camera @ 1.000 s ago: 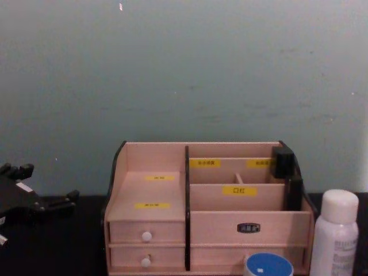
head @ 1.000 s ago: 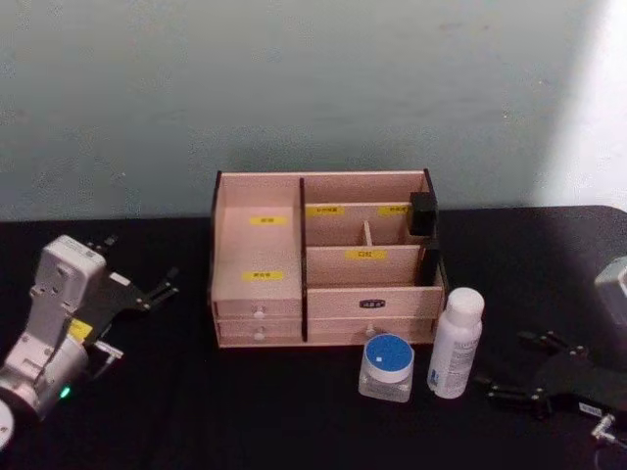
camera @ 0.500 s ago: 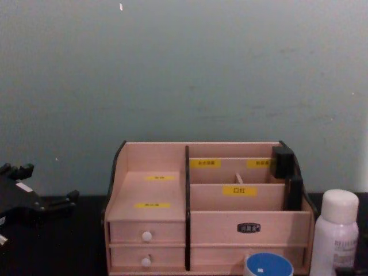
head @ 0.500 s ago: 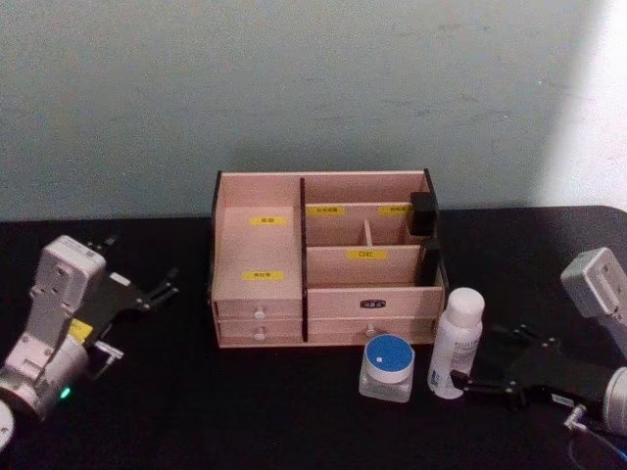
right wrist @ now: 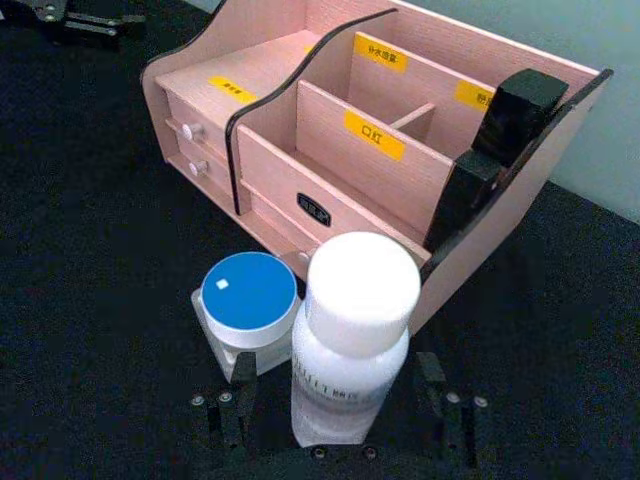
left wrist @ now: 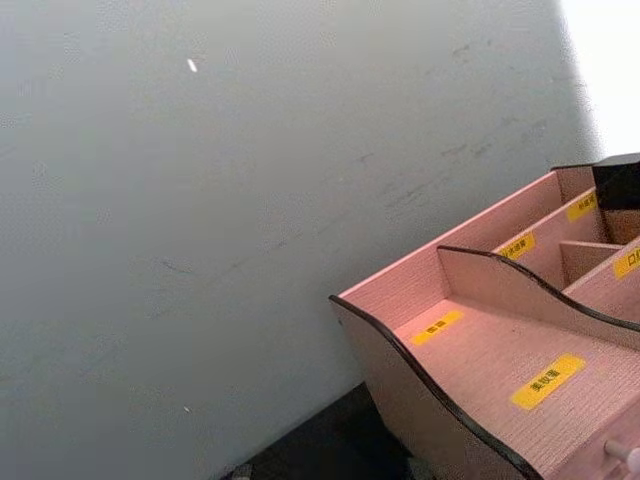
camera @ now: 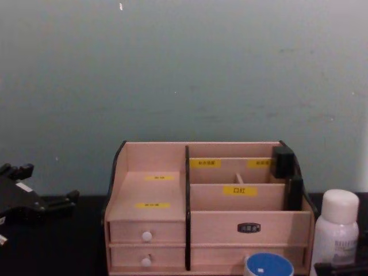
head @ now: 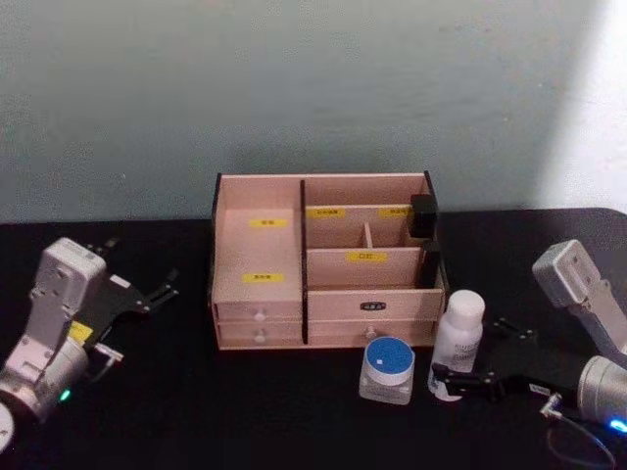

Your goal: Pick up the facial cleanser and watermelon frost from the table and place them into the tiered storage box.

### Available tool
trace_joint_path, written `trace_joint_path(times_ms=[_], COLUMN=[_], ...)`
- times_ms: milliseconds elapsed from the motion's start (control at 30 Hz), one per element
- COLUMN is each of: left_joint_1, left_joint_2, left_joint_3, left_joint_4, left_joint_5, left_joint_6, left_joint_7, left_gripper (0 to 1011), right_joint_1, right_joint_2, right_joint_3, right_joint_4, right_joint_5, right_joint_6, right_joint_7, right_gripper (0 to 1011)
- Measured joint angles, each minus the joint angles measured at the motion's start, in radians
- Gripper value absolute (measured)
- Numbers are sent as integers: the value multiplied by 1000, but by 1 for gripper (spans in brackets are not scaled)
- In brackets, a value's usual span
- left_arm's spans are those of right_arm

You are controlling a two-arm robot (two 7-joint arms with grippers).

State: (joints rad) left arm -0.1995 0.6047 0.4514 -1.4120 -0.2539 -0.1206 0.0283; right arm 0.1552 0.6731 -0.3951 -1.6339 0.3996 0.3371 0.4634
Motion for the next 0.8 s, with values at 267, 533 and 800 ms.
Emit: trace_joint_path(times_ms=[267, 533, 800], left_joint_1=[0, 0, 0], left_joint_2=[0, 0, 0], left_joint_3=[0, 0, 0], left_joint_4=[0, 0, 0], left_joint_5=[0, 0, 0], left_joint_6=[0, 0, 0], left_joint_7=[0, 0, 0], left_gripper=[1002, 1001, 1001], right_joint_1=[38, 60, 63], right_joint_2=[-24, -39, -41], right_joint_3=[-19, -28, -32], right_joint_4=[31, 52, 53], right_joint_5=[-16, -27, -39], right_joint_6=[6, 11, 11], right_joint_7=[8, 11, 7], right_gripper=[1003, 1003, 1003])
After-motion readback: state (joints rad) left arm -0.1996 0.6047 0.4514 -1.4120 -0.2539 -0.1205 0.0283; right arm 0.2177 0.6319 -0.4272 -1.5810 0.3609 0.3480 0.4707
